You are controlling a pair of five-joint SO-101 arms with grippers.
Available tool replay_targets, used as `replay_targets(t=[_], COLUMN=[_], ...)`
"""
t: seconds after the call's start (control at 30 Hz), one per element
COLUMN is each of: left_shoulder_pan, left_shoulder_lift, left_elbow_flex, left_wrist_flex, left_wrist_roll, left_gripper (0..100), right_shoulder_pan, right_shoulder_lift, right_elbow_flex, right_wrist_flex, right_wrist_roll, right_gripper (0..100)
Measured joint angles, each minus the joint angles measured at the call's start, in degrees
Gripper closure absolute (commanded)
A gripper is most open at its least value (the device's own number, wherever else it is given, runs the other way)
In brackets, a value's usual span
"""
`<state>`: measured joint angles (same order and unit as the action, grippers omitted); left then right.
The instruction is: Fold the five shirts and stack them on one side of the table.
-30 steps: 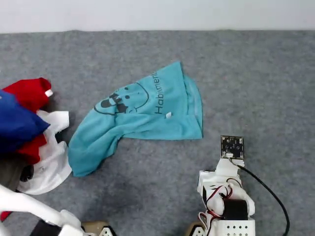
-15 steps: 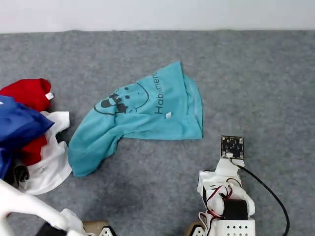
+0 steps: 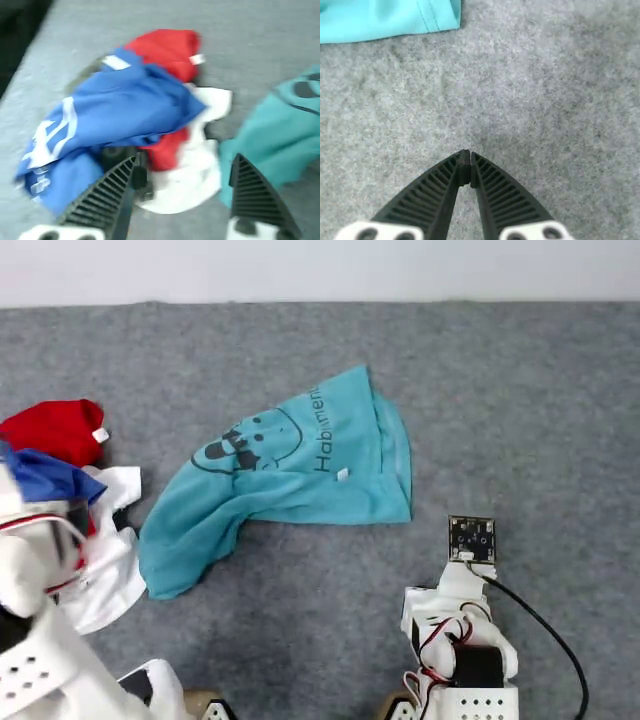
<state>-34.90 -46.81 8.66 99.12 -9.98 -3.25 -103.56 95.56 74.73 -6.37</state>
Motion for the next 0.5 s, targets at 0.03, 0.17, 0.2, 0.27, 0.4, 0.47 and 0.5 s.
replay_targets(t=[0.03,0.17,0.2,0.27,0.4,0.47,0.5], left_shoulder_pan=[1.76,8.09,9.67,12.57,19.25,21.89,22.51], left_shoulder_lift=[-0.62,-2.37,-2.90,-3.87,-5.19,-5.45,-5.45], left_elbow_flex=[0.88,5.54,6.86,10.20,17.05,20.40,21.80], left_wrist_flex=[0.09,0.26,0.26,0.26,0.26,-0.09,-0.88], left_wrist_roll=[0.79,1.85,1.85,1.85,1.85,1.85,1.85], left_gripper=[73,79,80,83,84,84,84], right_shoulder_pan=[0.00,0.00,0.00,0.00,0.00,0.00,0.00], right_shoulder_lift=[0.00,0.00,0.00,0.00,0.00,0.00,0.00], right_elbow_flex=[0.00,0.00,0.00,0.00,0.00,0.00,0.00], right_wrist_flex=[0.00,0.00,0.00,0.00,0.00,0.00,0.00], right_wrist_roll=[0.00,0.00,0.00,0.00,0.00,0.00,0.00], right_gripper=[98.9,98.8,98.9,98.9,98.7,98.7,98.7])
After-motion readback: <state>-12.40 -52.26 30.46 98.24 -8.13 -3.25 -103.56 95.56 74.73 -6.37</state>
